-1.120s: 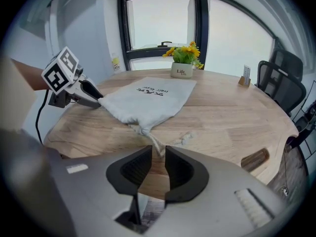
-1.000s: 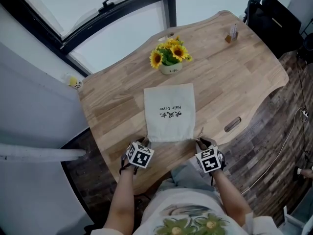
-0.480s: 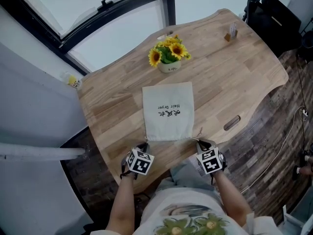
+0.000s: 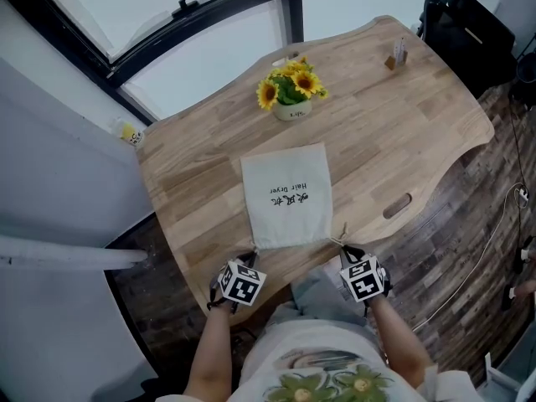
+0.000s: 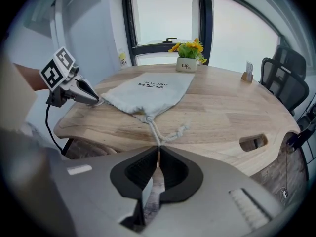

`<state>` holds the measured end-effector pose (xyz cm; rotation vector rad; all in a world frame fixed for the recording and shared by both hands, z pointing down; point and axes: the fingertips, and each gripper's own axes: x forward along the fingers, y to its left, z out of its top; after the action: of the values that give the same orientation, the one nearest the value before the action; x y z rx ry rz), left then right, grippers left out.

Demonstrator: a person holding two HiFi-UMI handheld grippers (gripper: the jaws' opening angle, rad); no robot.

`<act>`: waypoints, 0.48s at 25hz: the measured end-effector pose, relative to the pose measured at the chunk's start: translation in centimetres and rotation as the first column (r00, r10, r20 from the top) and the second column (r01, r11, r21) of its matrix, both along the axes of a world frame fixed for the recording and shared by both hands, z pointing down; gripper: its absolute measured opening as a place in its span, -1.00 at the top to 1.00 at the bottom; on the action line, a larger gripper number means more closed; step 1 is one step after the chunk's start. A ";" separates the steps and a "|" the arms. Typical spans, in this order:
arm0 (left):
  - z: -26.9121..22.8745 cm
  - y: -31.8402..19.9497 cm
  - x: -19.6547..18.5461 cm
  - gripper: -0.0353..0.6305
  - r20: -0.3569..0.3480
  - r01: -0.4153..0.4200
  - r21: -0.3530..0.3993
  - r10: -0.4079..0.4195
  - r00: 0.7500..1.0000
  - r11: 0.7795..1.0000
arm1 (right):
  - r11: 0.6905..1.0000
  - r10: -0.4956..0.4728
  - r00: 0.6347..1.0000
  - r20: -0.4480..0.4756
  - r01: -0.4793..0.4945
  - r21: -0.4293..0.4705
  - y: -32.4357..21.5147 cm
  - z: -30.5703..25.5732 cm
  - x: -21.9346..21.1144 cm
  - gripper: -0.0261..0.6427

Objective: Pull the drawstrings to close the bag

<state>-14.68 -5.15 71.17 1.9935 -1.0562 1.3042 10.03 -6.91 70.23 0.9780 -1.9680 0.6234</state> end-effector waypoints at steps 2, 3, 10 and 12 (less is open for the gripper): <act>-0.1 0.6 0.4 0.83 -0.006 -0.005 0.000 0.005 1.000 1.000 | 1.000 0.002 1.000 -0.002 -0.002 0.000 0.6 0.0 0.2 0.87; -0.2 1.0 0.6 0.83 -0.009 -0.007 0.000 0.007 1.000 1.000 | 1.000 0.006 1.000 -0.003 -0.006 0.002 0.8 -0.1 0.3 0.87; -1.0 2.0 1.4 0.74 -0.054 0.060 0.053 -0.057 0.997 0.997 | 0.999 0.012 1.000 0.007 -0.012 0.032 1.8 -0.8 0.5 0.50; -1.3 1.6 1.5 0.55 -0.062 0.067 0.070 -0.063 0.996 0.995 | 0.999 -0.001 1.000 0.011 0.000 0.051 1.4 -1.0 0.3 0.49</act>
<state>-13.17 -3.53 69.88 2.0206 -1.1450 1.1806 10.36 -5.50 69.19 1.0072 -2.0025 0.5823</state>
